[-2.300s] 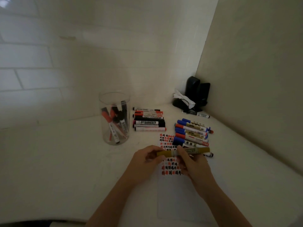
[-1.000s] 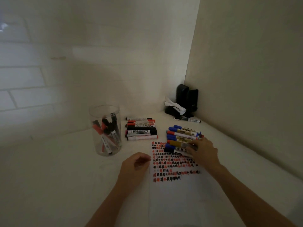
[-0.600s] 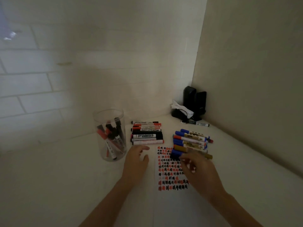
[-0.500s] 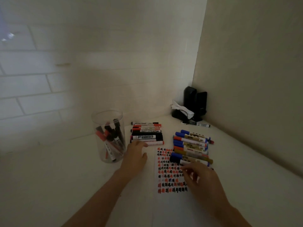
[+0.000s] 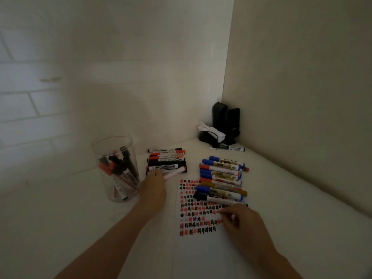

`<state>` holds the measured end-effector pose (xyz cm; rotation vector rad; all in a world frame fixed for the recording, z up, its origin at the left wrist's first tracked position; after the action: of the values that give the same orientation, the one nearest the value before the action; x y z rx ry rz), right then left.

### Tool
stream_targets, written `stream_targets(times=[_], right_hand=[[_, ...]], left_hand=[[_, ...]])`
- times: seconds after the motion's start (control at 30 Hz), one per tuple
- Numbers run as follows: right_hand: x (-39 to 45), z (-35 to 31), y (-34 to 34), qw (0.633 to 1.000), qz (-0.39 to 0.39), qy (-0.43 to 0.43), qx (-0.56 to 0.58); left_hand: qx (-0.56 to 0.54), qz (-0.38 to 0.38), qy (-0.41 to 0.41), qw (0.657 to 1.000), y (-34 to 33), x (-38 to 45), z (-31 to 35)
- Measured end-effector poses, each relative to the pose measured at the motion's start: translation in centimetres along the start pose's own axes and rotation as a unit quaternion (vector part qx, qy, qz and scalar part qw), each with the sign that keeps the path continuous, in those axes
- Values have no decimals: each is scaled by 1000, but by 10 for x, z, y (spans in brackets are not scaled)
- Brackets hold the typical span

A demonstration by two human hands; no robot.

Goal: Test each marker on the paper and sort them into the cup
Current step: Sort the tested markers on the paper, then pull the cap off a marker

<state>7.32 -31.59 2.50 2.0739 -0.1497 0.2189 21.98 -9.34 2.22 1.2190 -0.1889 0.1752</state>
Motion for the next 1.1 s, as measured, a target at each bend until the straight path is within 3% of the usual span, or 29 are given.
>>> stream_targets(times=[0.07,0.17,0.3,0.37,0.47,0.6,0.7,0.97,1.1], right_hand=[[3,-3,4,1000,12,-3,8],[2,-11,10,991,39,-24,125],[-10,-27,-6,927,22,-90,363],[-16,-32,-14,897,24,-118,426],[-25,-31,-15,883,47,-145,444],[-33,-28,-15,853,52,-180,487],[-33,-39,-18,868,17,-171,465],[-32,-56,-10,858,9,-112,502],[-36,-57,-15,847,-21,-115,519]], left_hand=[[-104,-27,-3,994,8,-15,4],[-238,-91,-43,966,23,-49,23],[-264,-136,-147,944,32,-100,53],[-260,-149,-192,934,28,-123,64],[-276,-132,-225,925,34,-143,71],[-281,-119,-199,931,41,-141,62],[-257,-114,-223,933,46,-145,66],[-274,-271,-175,906,35,-151,60],[-302,-299,-151,893,32,-148,53]])
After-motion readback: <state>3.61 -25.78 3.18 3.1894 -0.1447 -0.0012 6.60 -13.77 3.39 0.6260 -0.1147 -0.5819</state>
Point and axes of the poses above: each hand's wrist, its own x-axis towards the middle knuckle, its own y-axis out of the back of the hand, z = x × y, the point moved 9 cm from there along x, towards the middle knuckle, and after that the axes turned 6 degrees about y, right-handed, at the moved point
